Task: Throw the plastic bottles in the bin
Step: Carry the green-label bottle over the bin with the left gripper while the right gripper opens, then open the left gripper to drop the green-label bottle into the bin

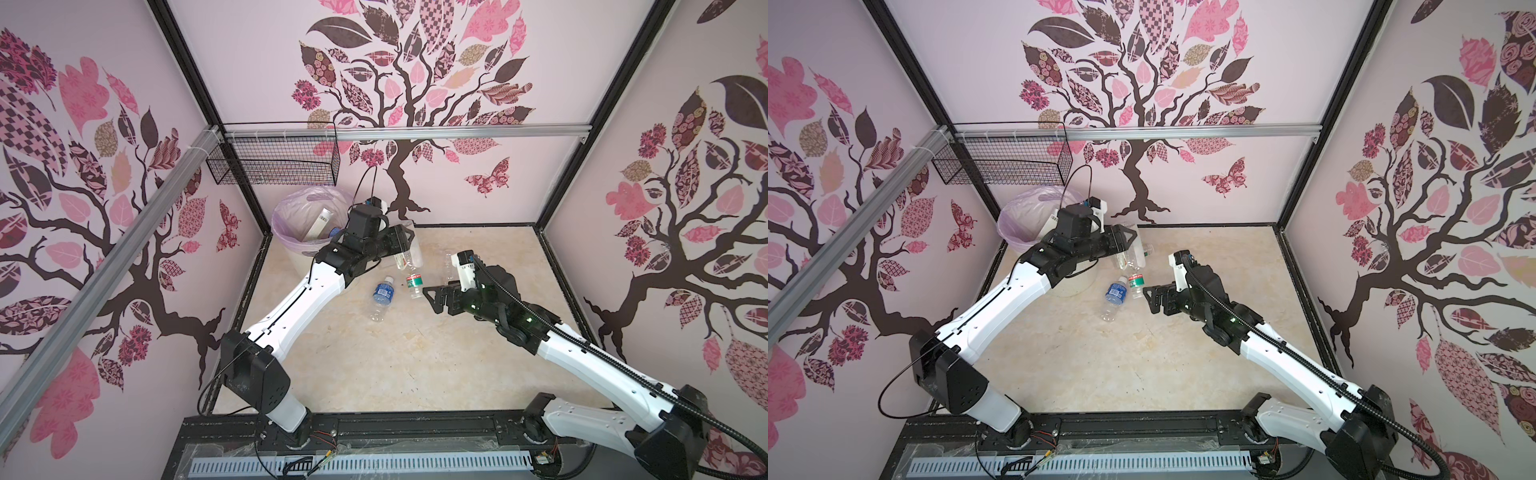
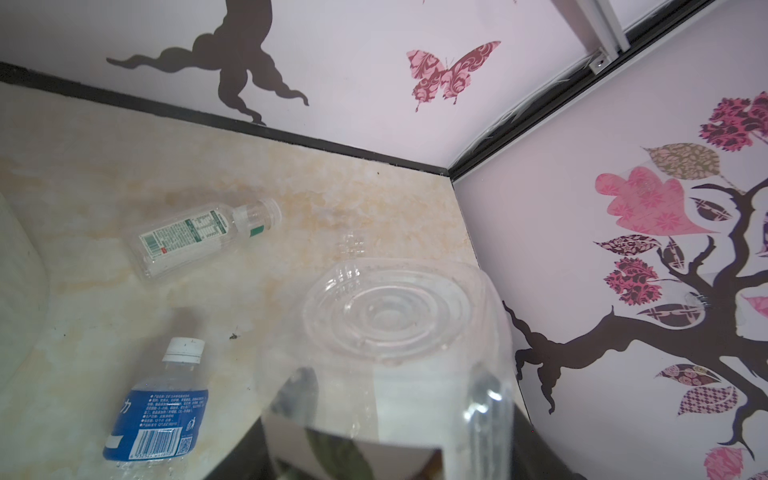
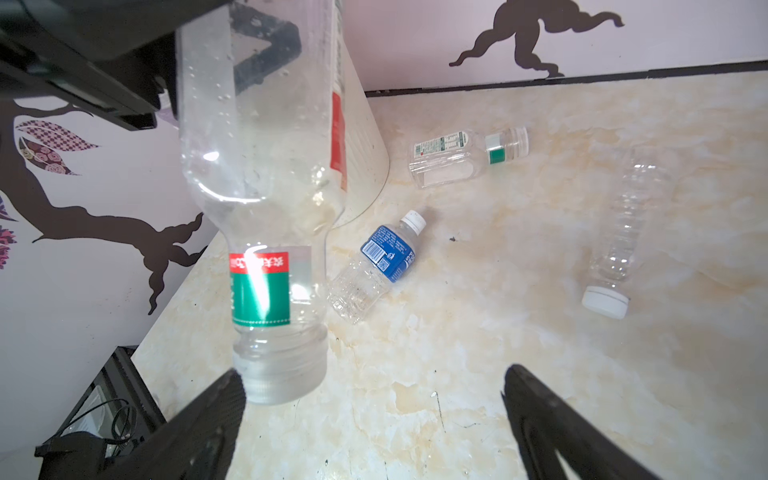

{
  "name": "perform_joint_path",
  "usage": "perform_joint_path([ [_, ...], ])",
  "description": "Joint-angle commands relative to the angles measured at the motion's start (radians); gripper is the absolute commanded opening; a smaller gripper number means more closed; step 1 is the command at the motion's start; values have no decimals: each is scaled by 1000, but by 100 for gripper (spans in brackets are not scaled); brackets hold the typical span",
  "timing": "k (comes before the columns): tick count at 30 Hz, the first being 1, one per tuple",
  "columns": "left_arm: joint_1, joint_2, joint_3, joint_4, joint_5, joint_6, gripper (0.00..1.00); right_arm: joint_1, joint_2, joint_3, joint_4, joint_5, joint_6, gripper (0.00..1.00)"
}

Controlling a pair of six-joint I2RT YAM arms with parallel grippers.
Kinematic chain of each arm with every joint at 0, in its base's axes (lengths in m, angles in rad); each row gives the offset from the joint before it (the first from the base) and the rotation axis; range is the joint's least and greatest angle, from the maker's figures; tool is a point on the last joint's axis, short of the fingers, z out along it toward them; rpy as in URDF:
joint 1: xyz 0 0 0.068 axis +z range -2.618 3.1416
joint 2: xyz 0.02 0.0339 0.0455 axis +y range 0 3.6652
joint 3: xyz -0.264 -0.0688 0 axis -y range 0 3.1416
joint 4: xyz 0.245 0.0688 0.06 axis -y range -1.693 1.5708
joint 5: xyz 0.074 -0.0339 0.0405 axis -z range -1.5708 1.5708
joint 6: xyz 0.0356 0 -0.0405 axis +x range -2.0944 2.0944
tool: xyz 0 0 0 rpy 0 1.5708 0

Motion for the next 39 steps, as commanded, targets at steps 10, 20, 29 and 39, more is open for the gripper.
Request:
perform_joint_path([
  [10,45,-83,229,-156,-106,174,56,5,-10,130,-18,7,-20,100],
  [20,285,-141,398,-162,-115,230,54,6,23,148,9,-43,16,99],
  [29,477,-171,560,-105,-170,283,55,6,55,123,40,-65,33,100],
  [39,512,-80,393,52,-202,291,59,7,77,105,52,-75,36,100],
])
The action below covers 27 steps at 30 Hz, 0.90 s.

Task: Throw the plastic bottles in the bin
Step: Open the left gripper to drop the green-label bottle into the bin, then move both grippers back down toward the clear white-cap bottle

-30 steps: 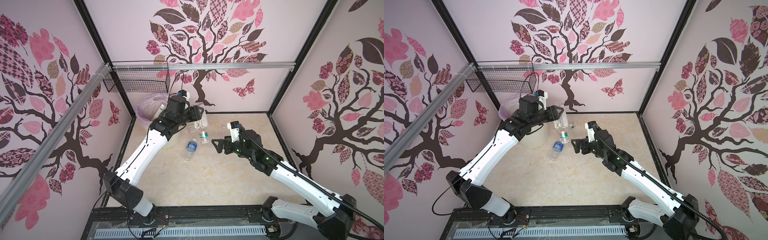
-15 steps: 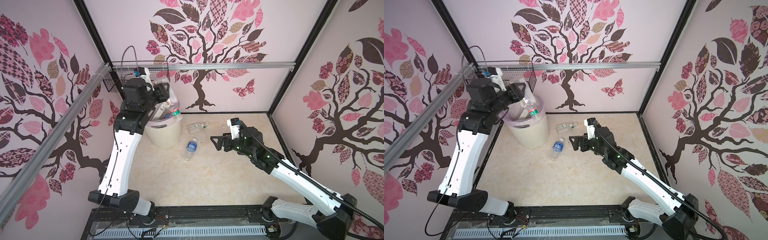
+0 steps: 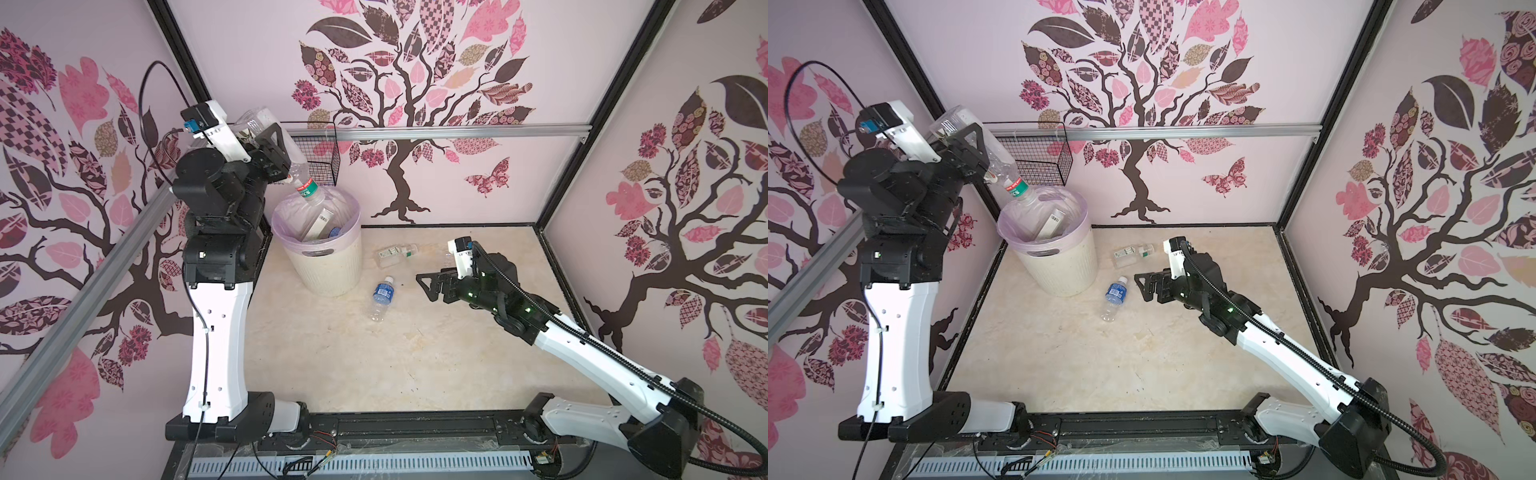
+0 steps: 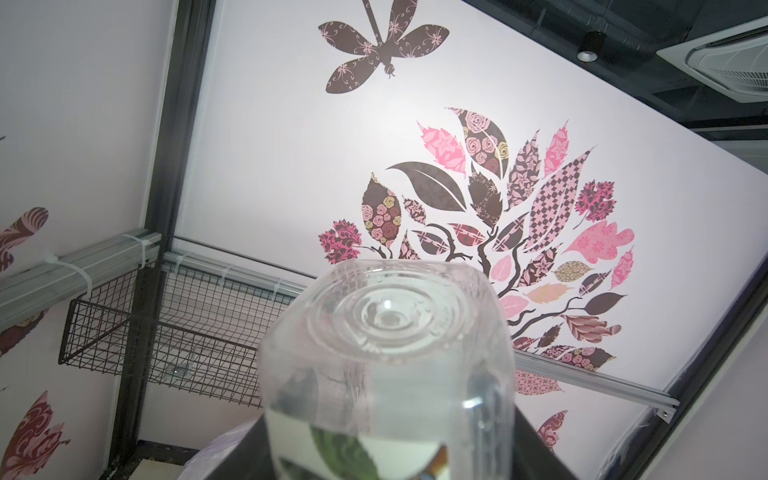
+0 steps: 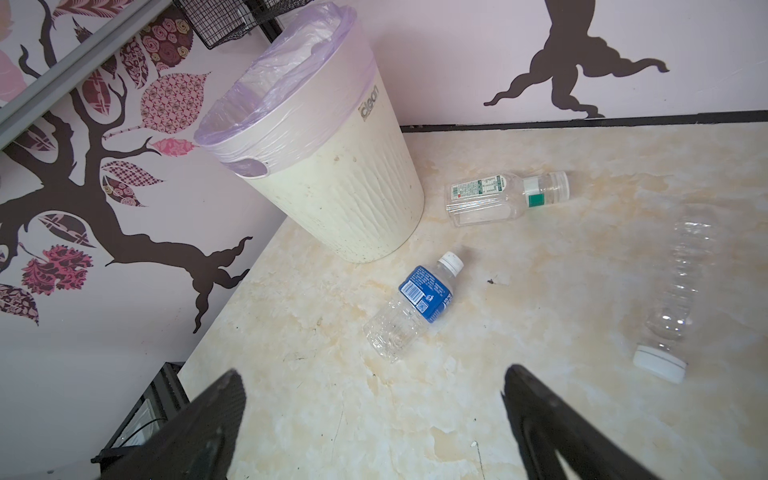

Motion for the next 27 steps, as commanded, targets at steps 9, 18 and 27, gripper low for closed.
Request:
perform_joint_path([
  [9,-12,124,-213,6,19,-114,98,7,-7,-45,14,13,3,99],
  [18,-125,-47,-379,28,31,-137,98,6,-4,-65,20,22,1,99],
  [27,-322,-114,-539,32,36,-119,98,-6,-27,-60,-46,135,-28,99],
])
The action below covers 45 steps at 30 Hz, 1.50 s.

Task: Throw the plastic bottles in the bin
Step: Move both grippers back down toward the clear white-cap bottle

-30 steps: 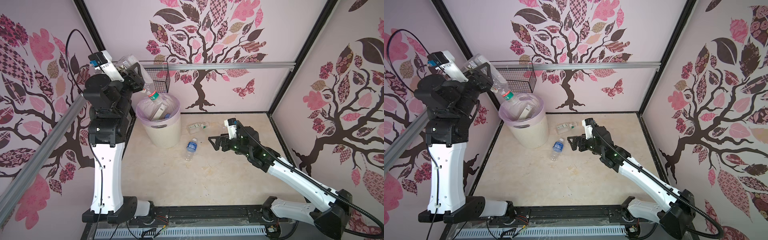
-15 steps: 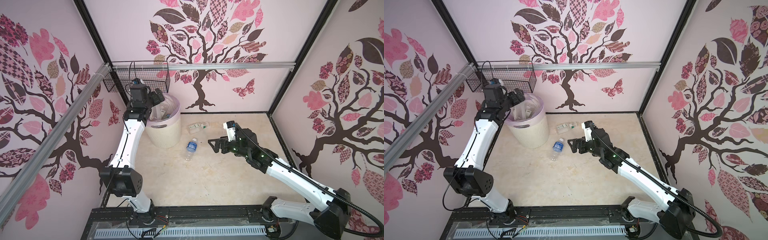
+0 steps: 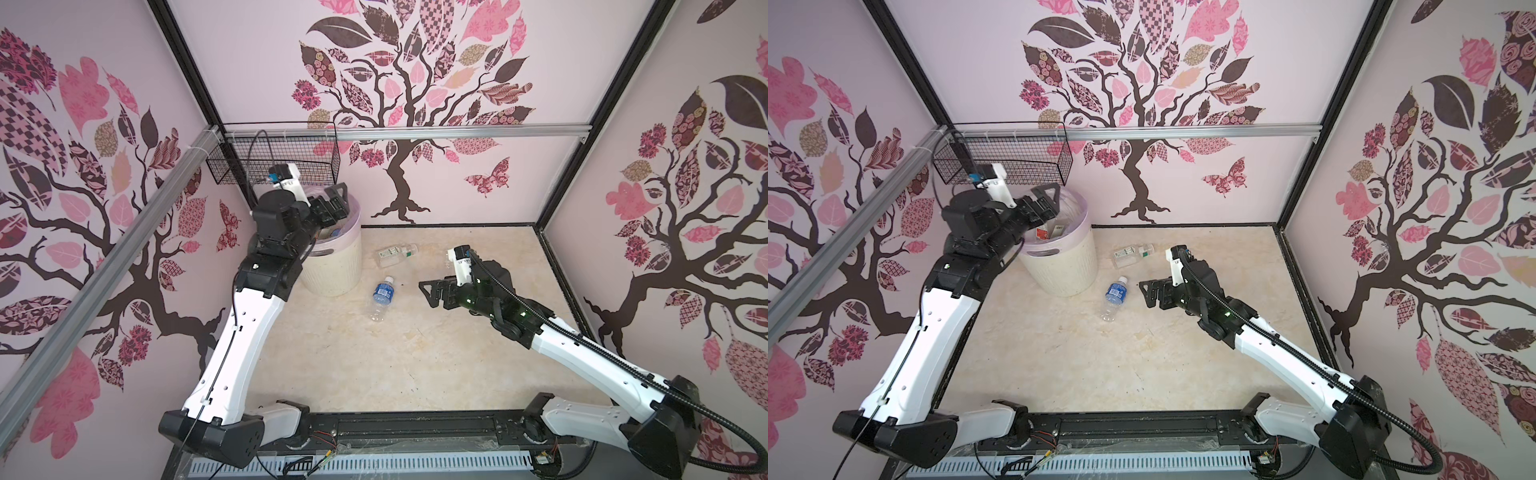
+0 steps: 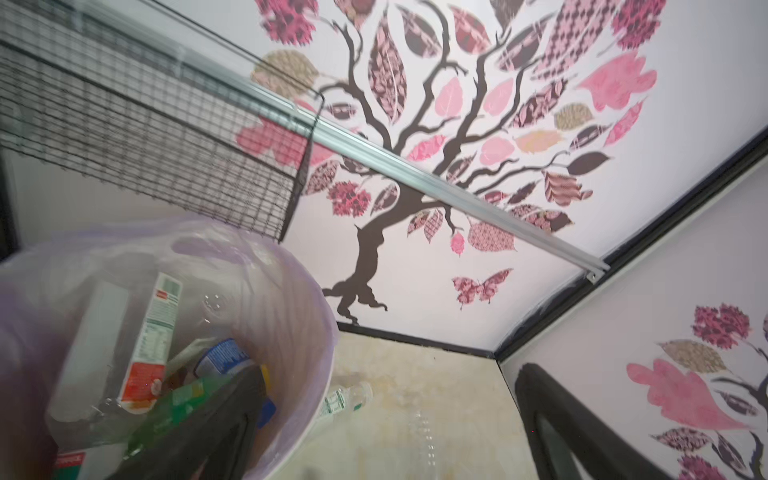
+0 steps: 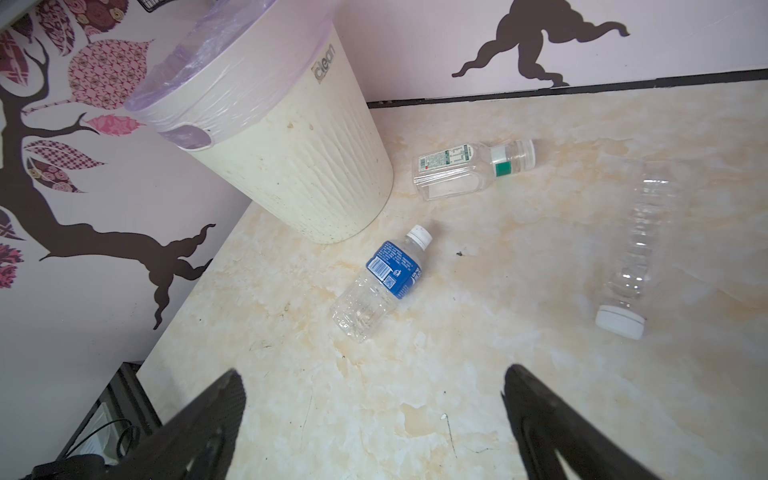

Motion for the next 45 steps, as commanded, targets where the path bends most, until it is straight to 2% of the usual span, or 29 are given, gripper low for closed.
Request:
perform_joint_path([
  [1,-90,26,-60,-28,-8,45,98,-17,-28,10,-44,61,-19,100],
  [7,-209,32,-164,-20,-12,41,98,-120,-52,-52,-46,52,18,99],
  [12,-327,43,-276,-1,-32,37,98,-121,-9,-93,-41,96,12,100],
  [16,-370,39,-397,20,-28,-22,98,-127,49,-148,21,179,15,100],
  [23,-395,32,-533,66,1,-109,98,-214,257,-149,96,169,60,99],
  [28,-396,64,-566,96,38,-157,98,-257,447,-74,122,182,42,93],
  [31,-395,78,-585,125,66,-176,98,-288,537,-29,136,137,43,87],
  [34,-396,85,-596,129,69,-176,98,-290,598,21,132,95,30,83],
  [45,-396,87,-603,127,62,-158,98,-290,753,153,99,106,18,77],
])
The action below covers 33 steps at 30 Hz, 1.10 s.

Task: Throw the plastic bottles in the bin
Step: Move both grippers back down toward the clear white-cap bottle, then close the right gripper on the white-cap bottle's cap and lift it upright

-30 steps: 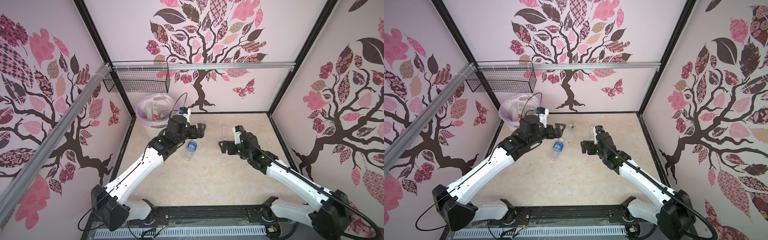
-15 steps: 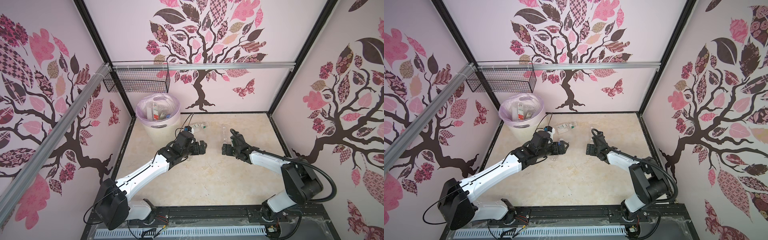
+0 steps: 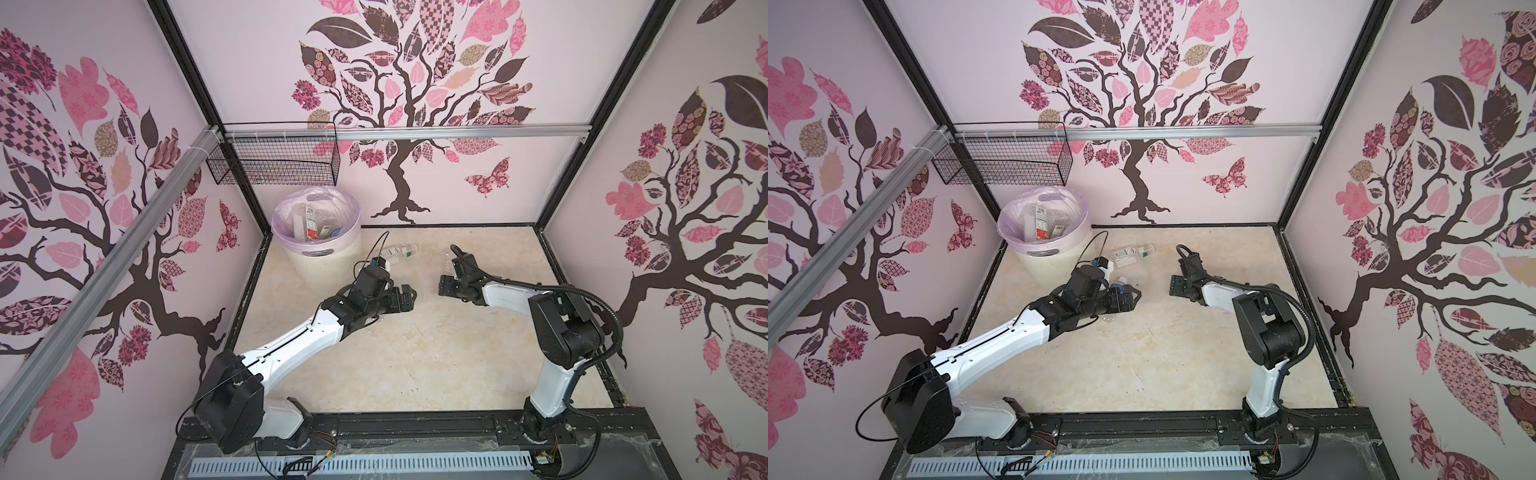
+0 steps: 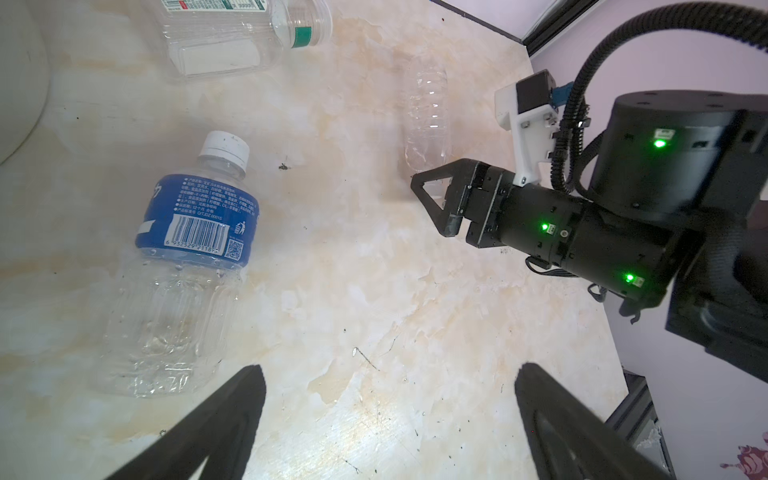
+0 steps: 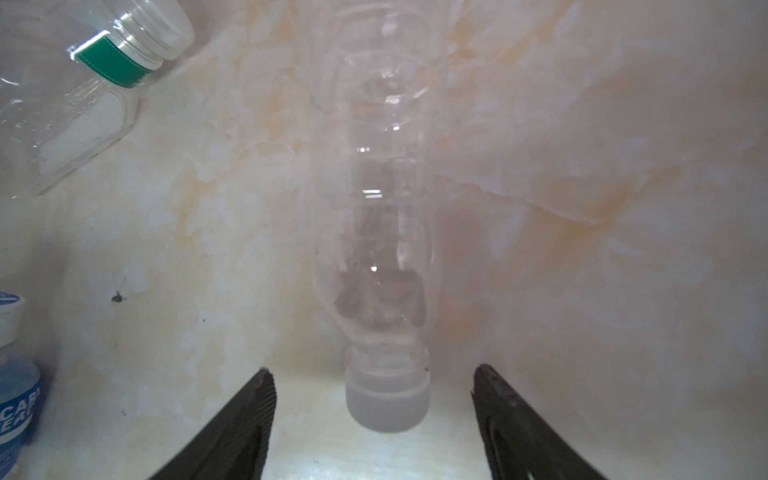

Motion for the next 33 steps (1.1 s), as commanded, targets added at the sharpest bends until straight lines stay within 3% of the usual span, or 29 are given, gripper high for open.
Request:
perform_joint_path([
  [1,-3,0,-28,18,-1,8,98,2,56,34,-18,-7,-2,75],
  [14,-3,-11,-61,27,-4,-3,98,0,95,49,-24,11,-4,49],
  [22,-4,-22,-59,16,-11,-3,98,0,32,-16,2,-51,23,30],
  [33,-3,-8,-2,-18,-35,6,98,18,-150,-195,32,-163,65,28],
])
